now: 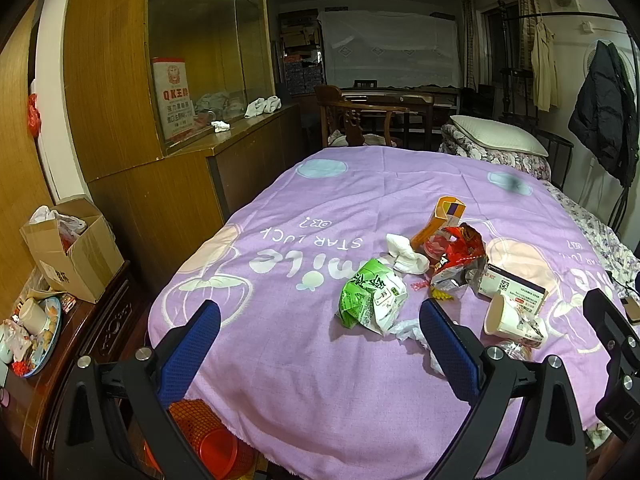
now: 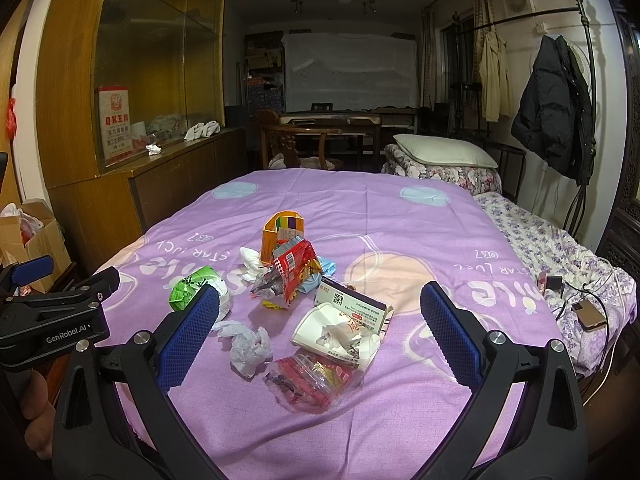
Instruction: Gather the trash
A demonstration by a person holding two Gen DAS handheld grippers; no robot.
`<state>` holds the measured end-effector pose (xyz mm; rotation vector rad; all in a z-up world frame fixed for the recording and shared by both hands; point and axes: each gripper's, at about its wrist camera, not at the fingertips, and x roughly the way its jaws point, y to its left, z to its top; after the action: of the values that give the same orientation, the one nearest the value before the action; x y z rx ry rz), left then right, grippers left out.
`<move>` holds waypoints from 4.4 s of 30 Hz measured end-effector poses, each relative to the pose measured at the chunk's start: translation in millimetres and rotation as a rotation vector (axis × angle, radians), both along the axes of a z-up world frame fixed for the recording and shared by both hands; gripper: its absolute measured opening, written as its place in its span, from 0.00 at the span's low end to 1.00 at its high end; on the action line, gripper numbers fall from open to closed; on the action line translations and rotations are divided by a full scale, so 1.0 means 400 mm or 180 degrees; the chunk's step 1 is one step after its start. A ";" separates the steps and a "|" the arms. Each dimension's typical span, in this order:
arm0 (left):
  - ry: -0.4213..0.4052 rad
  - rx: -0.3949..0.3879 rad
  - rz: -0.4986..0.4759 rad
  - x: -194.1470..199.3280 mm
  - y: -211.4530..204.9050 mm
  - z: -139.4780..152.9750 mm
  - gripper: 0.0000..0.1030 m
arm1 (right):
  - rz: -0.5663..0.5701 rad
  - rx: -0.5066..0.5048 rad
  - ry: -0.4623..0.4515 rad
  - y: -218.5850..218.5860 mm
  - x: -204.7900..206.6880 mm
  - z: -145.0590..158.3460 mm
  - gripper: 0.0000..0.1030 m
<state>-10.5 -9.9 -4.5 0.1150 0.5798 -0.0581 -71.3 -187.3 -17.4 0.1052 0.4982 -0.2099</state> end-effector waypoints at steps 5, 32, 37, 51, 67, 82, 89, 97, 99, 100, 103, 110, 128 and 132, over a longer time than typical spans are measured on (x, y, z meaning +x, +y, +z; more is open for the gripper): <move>0.0001 0.0001 -0.0002 0.000 -0.001 0.000 0.95 | 0.0009 0.0003 0.0002 0.002 0.000 -0.001 0.94; 0.0222 0.0005 0.0084 0.083 0.030 -0.078 0.94 | -0.0019 0.0343 0.0339 -0.058 0.090 -0.113 0.94; 0.0294 0.0070 0.0140 0.128 0.034 -0.115 0.95 | 0.0031 0.0422 0.0444 -0.068 0.132 -0.152 0.94; 0.0635 -0.0009 0.0184 0.253 0.067 -0.238 0.94 | 0.0411 0.0614 0.0728 -0.046 0.215 -0.285 0.94; 0.0858 -0.0348 -0.0122 0.302 0.073 -0.278 0.94 | -0.0332 0.0893 0.0964 -0.197 0.234 -0.359 0.93; 0.1060 -0.0199 -0.0703 0.429 -0.062 -0.322 0.71 | -0.0281 0.1166 0.0698 -0.229 0.214 -0.330 0.93; 0.0938 -0.0423 -0.0844 0.408 -0.014 -0.280 0.51 | -0.0414 0.1227 0.0792 -0.241 0.230 -0.357 0.94; 0.0781 -0.0550 -0.0752 0.361 0.053 -0.199 0.51 | -0.0285 0.1150 0.0646 -0.222 0.219 -0.341 0.91; 0.0761 -0.0576 -0.0741 0.341 0.070 -0.183 0.51 | -0.0307 0.1151 0.0448 -0.229 0.196 -0.308 0.91; 0.0752 -0.0581 -0.0735 0.335 0.078 -0.176 0.51 | -0.0335 0.1146 0.0370 -0.234 0.189 -0.295 0.91; 0.0713 -0.0604 -0.0699 0.312 0.107 -0.154 0.51 | -0.0417 0.1124 0.0118 -0.251 0.160 -0.246 0.91; 0.0595 -0.0659 -0.0543 0.242 0.196 -0.105 0.51 | -0.0230 0.1127 -0.0237 -0.226 0.111 -0.156 0.91; 0.0639 -0.0600 0.0284 -0.003 0.590 -0.138 0.52 | 0.0924 0.1270 -0.0300 0.029 0.026 -0.039 0.91; 0.0818 -0.0639 0.0452 -0.018 0.674 -0.198 0.70 | 0.1179 0.1208 -0.0127 0.116 0.041 -0.039 0.91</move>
<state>-17.8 259.8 -83.7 -0.1309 0.8336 0.0072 -55.0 -141.0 -33.1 0.3826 0.5042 0.2513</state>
